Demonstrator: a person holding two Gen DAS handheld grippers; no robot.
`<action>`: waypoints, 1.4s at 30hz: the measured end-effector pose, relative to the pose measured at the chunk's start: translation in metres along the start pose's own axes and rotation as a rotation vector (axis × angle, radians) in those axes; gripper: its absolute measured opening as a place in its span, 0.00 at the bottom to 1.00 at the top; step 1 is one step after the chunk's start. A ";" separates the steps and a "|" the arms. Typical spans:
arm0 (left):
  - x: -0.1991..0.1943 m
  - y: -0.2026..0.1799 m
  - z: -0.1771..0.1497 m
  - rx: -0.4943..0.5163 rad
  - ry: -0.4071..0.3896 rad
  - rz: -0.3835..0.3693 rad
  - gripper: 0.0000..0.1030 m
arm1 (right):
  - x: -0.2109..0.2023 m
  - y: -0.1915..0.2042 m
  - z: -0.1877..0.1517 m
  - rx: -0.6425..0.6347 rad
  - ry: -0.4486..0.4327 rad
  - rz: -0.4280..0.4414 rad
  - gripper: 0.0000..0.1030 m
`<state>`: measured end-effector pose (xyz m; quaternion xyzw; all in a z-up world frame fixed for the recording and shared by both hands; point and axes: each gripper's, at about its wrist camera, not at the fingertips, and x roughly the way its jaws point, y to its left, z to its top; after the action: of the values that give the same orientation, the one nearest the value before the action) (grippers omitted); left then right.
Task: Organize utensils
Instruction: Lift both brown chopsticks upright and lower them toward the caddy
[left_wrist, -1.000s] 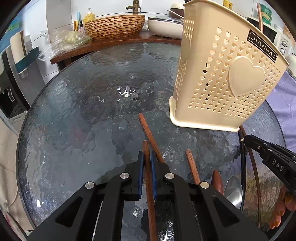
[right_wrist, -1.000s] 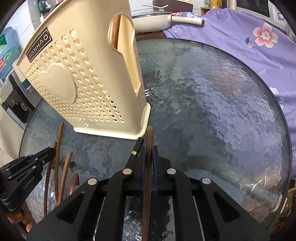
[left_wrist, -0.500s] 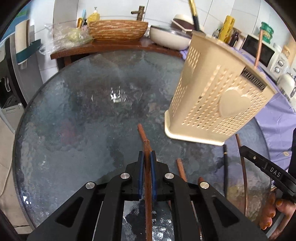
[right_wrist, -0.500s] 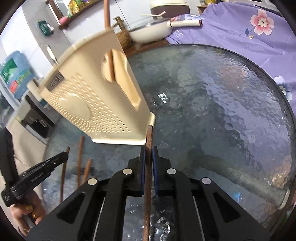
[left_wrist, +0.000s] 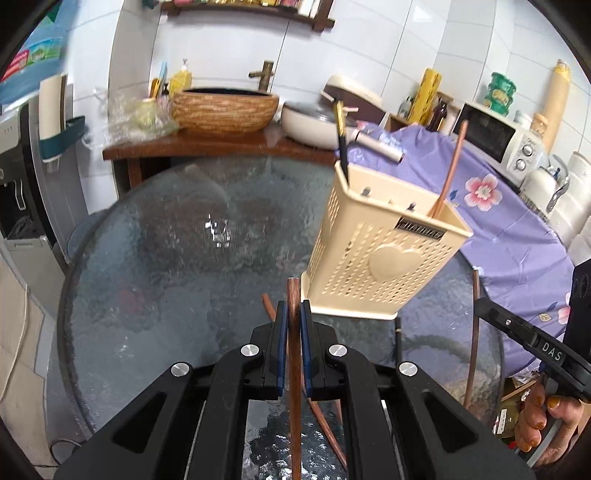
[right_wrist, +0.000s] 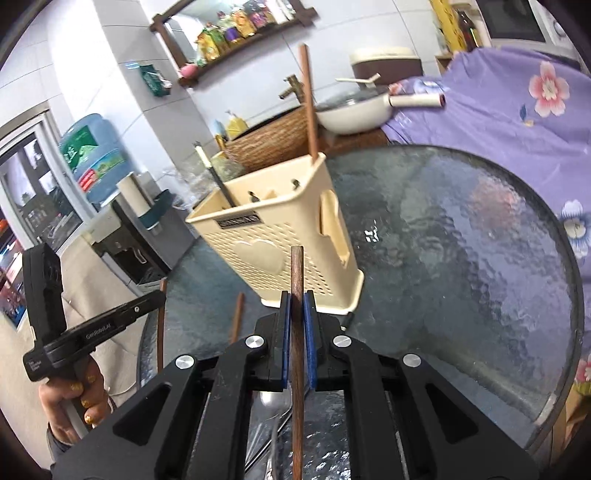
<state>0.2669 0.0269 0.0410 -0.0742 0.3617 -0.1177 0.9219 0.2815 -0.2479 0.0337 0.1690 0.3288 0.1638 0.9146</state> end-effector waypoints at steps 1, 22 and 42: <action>-0.004 -0.002 0.000 0.004 -0.008 0.001 0.06 | -0.004 0.003 0.000 -0.010 -0.006 0.003 0.08; -0.073 -0.024 0.014 0.067 -0.168 -0.039 0.06 | -0.069 0.048 0.011 -0.173 -0.130 0.063 0.07; -0.092 -0.034 0.034 0.067 -0.247 -0.064 0.06 | -0.083 0.070 0.035 -0.250 -0.176 0.065 0.07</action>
<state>0.2193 0.0212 0.1336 -0.0688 0.2386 -0.1491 0.9571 0.2308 -0.2272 0.1339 0.0778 0.2188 0.2174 0.9481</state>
